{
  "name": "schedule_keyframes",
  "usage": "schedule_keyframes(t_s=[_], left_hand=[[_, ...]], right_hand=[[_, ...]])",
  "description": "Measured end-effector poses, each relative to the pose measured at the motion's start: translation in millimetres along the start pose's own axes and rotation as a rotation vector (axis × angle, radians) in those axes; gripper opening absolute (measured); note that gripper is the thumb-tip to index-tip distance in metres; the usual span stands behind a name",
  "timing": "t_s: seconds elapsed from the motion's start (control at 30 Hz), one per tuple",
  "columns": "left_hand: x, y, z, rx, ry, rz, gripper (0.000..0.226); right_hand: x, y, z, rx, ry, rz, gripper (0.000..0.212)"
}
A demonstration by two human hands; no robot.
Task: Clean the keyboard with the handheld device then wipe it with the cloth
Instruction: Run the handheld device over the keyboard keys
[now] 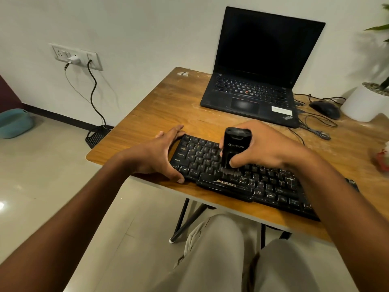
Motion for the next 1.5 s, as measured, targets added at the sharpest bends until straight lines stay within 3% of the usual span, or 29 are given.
schedule_keyframes(t_s=[0.17,0.33,0.5,0.83,1.0,1.2,1.4,1.5], left_hand=[[1,-1,2,-0.014,-0.012,-0.003,0.158],[3,1,5,-0.037,0.011,0.003,0.159],[0,1,1,-0.024,0.016,0.007,0.155],[-3,-8,10,-0.109,0.065,0.184,0.149],[-2,-8,10,-0.06,0.083,0.139,0.132],[-1,-9,6,-0.095,0.102,0.194,0.146],[3,-9,9,-0.084,0.114,0.168,0.144],[3,-8,9,-0.083,0.108,0.158,0.129]], right_hand=[[18,-4,10,0.245,0.0,-0.21,0.037],[34,40,38,0.199,-0.08,-0.121,0.034],[14,21,18,-0.037,-0.025,-0.015,0.033],[22,35,51,0.203,-0.191,-0.207,0.03],[37,65,69,0.157,-0.263,-0.144,0.032],[21,49,53,-0.117,-0.145,0.072,0.033],[29,45,55,0.113,-0.171,-0.192,0.03],[38,64,64,0.159,-0.242,-0.206,0.031]])
Point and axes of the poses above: each hand's wrist, its own x-axis towards the middle knuckle, its own y-axis out of the palm, z = x × y, the point moved 7 cm from there along x, towards the middle knuckle, and after that the axes turned 3 degrees about -y, right-handed, at the moved point
